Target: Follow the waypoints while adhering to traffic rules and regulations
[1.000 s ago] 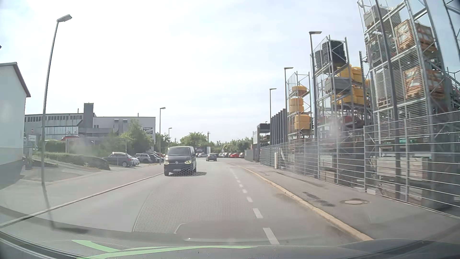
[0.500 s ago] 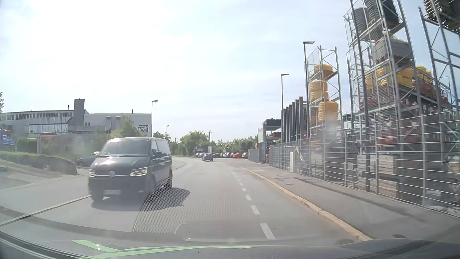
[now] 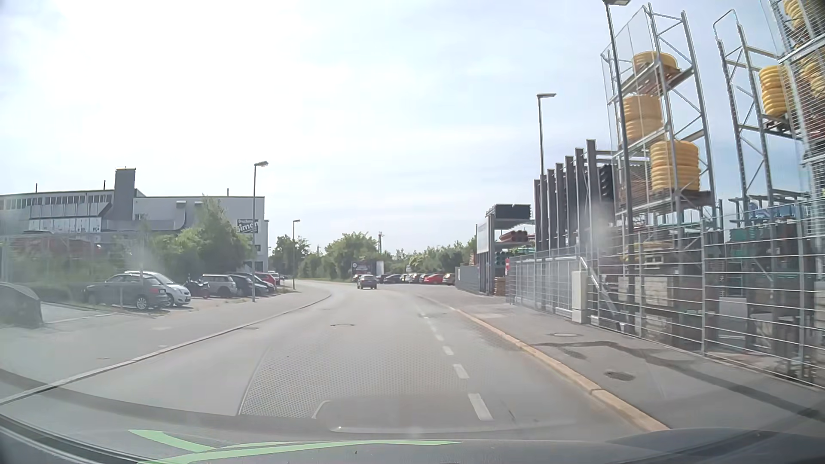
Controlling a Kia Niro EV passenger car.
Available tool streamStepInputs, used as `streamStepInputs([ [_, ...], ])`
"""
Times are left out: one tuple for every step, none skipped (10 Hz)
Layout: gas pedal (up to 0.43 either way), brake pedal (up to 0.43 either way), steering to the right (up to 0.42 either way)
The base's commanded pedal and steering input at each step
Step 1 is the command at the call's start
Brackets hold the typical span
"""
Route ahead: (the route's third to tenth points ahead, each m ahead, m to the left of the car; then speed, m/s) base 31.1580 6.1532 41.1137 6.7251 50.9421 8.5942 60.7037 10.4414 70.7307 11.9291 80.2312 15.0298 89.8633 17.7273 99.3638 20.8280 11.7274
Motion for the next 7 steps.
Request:
streamStepInputs([
  [0.067,0.000,-0.012],
  [0.067,0.000,-0.012],
  [0.067,0.000,-0.012],
  [0.067,0.000,-0.012],
  [0.067,0.000,-0.012],
  [0.067,0.000,-0.012],
  [0.067,0.000,-0.012],
])
